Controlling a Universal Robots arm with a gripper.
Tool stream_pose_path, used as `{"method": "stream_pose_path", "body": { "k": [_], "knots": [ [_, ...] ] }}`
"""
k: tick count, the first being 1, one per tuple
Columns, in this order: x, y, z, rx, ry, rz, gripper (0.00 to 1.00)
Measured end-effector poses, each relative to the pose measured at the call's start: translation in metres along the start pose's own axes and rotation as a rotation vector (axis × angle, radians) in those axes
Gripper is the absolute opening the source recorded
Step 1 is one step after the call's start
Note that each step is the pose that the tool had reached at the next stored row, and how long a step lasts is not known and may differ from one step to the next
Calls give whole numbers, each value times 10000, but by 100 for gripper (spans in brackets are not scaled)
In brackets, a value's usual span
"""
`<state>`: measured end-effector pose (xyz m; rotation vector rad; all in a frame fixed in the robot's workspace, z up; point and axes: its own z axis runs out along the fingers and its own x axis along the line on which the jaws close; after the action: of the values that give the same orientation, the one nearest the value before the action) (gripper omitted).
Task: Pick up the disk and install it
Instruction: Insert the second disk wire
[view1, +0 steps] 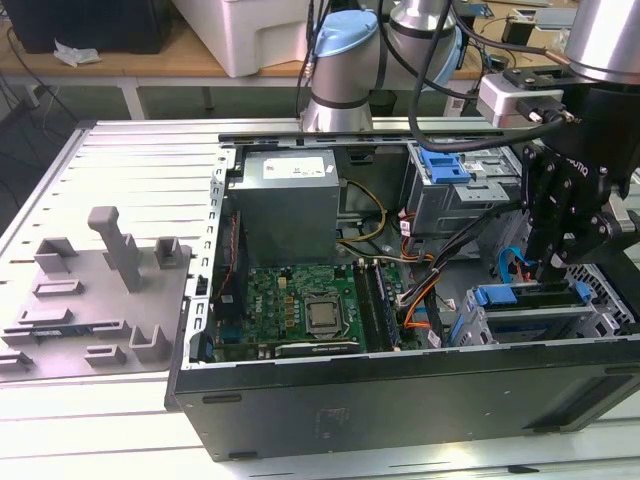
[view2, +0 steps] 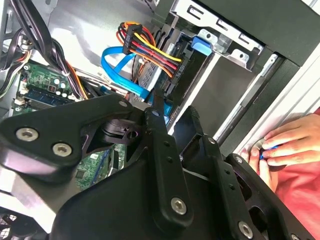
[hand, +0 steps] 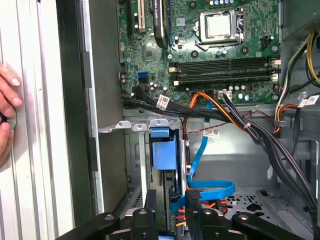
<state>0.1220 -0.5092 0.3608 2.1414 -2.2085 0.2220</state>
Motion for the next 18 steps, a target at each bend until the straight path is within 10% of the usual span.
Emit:
{"method": "stream_pose_path", "body": {
  "k": [18],
  "knots": [
    [-76,-17,2,-91,33,536,36]
  ]
}}
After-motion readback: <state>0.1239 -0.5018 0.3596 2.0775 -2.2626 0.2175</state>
